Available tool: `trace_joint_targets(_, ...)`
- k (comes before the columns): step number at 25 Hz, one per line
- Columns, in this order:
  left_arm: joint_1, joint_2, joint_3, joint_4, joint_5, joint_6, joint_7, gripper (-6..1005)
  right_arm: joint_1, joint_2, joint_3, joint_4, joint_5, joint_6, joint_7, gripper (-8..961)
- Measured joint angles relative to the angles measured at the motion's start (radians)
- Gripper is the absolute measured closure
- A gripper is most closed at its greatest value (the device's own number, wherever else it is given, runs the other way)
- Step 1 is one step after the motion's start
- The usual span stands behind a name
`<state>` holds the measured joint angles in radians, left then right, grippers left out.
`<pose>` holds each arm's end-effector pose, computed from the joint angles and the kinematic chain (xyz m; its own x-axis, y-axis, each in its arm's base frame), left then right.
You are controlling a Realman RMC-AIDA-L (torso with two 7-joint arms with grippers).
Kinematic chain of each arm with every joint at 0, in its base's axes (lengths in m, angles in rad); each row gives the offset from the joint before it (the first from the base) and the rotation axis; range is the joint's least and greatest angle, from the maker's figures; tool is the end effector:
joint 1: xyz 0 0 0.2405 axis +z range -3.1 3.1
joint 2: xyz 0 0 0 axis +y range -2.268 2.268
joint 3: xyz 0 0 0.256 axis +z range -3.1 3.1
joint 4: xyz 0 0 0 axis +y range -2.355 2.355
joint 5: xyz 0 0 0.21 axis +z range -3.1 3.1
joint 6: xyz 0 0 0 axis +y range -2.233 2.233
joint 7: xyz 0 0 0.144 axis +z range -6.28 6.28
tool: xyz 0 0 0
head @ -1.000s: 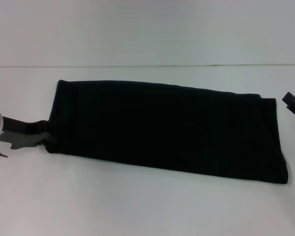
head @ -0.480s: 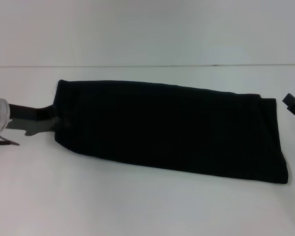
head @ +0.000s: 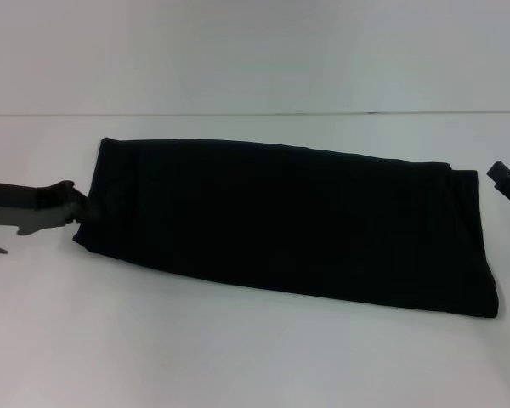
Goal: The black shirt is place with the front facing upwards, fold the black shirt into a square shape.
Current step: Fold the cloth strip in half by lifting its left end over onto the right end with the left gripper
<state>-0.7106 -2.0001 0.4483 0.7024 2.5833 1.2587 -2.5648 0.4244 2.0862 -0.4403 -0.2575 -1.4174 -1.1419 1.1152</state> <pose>-0.3094 0.3958 0.0552 0.0411 0.8685 0.4939 0.9871 0.0414 -0.1549 0.3532 0.3293 0.0095 0.3355 -0.2581 -0.9060 -0.9283 -0.2545 -0.2712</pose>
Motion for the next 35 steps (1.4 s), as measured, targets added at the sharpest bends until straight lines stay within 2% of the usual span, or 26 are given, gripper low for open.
trace_joint_targets(8, 0.037, 0.005, -0.014, 0.051, 0.01, 0.043, -0.002, 847, 0.001, 0.001, -0.005, 0.003, 0.0, -0.002, 0.0, 67)
trace_joint_targets(12, 0.052, 0.017, -0.035, 0.07, 0.022, 0.175, -0.003, 803, -0.001, 0.002, -0.005, 0.003, 0.0, -0.003, 0.0, 67)
trace_joint_targets(15, 0.059, 0.02, -0.074, 0.085, 0.055, 0.271, -0.013, 733, 0.002, 0.002, -0.007, 0.003, -0.001, -0.001, -0.002, 67)
trace_joint_targets(18, 0.058, 0.026, -0.098, 0.068, 0.071, 0.304, -0.045, 664, 0.006, 0.003, -0.007, 0.003, -0.002, -0.002, -0.015, 67)
trace_joint_targets(23, 0.043, 0.03, -0.103, 0.015, 0.085, 0.255, -0.118, 536, 0.01, 0.005, -0.009, 0.012, -0.003, -0.003, -0.04, 67)
trace_joint_targets(26, 0.031, 0.032, -0.099, -0.014, 0.085, 0.216, -0.141, 325, 0.011, 0.005, -0.006, 0.019, -0.002, -0.003, -0.057, 67)
trace_joint_targets(31, 0.008, 0.037, -0.095, -0.054, 0.086, 0.16, -0.155, 198, 0.009, 0.005, -0.002, 0.025, -0.001, -0.004, -0.067, 68)
trace_joint_targets(35, -0.009, 0.04, -0.093, -0.082, 0.084, 0.116, -0.156, 199, 0.007, 0.005, -0.001, 0.026, -0.001, -0.004, -0.068, 68)
